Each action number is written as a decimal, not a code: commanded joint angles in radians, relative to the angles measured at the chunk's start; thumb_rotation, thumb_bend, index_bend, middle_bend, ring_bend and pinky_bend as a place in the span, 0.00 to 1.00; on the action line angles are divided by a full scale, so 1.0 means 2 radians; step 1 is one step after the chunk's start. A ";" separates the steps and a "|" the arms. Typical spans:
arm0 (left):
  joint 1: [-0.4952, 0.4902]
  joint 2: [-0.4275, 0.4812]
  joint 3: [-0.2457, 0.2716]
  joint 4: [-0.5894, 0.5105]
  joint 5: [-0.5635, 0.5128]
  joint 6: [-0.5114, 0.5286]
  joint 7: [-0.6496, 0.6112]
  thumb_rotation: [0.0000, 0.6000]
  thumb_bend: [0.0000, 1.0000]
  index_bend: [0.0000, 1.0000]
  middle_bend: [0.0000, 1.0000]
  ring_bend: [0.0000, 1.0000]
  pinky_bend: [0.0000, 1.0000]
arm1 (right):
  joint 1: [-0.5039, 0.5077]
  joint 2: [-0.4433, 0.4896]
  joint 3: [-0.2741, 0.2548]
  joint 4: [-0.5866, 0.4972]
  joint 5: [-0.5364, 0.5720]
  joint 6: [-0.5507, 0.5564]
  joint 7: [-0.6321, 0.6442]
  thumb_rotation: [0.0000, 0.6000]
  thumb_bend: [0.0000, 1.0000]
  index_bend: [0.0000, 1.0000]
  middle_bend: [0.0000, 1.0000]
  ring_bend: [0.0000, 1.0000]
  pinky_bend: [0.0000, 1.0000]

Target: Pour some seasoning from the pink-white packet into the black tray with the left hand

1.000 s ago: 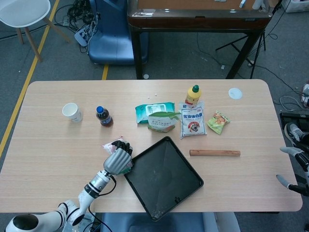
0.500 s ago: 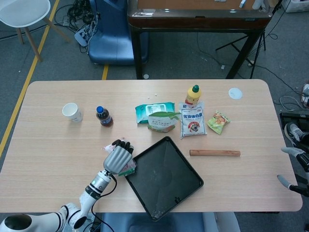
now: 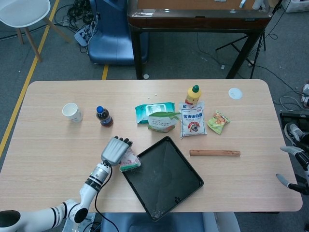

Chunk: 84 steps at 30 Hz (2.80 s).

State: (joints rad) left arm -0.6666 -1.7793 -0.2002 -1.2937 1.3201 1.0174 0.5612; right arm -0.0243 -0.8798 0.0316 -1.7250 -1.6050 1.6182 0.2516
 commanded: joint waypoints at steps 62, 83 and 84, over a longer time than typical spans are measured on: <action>-0.058 0.083 -0.012 -0.036 -0.073 -0.149 -0.370 1.00 0.15 0.00 0.11 0.02 0.18 | 0.005 -0.003 0.003 0.004 0.004 -0.009 0.003 1.00 0.16 0.28 0.31 0.15 0.17; 0.003 0.222 0.007 -0.216 -0.031 -0.057 -0.362 1.00 0.15 0.00 0.05 0.00 0.14 | 0.007 -0.007 0.003 0.014 -0.003 -0.006 0.012 1.00 0.16 0.28 0.31 0.15 0.17; 0.009 0.232 0.010 -0.223 -0.025 -0.048 -0.362 1.00 0.15 0.00 0.05 0.00 0.14 | 0.008 -0.007 0.003 0.014 -0.003 -0.007 0.012 1.00 0.16 0.28 0.31 0.15 0.17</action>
State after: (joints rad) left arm -0.6713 -1.3461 -0.1940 -1.7113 1.2453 0.8925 -0.1590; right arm -0.0096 -0.8932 0.0367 -1.6973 -1.6106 1.6048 0.2750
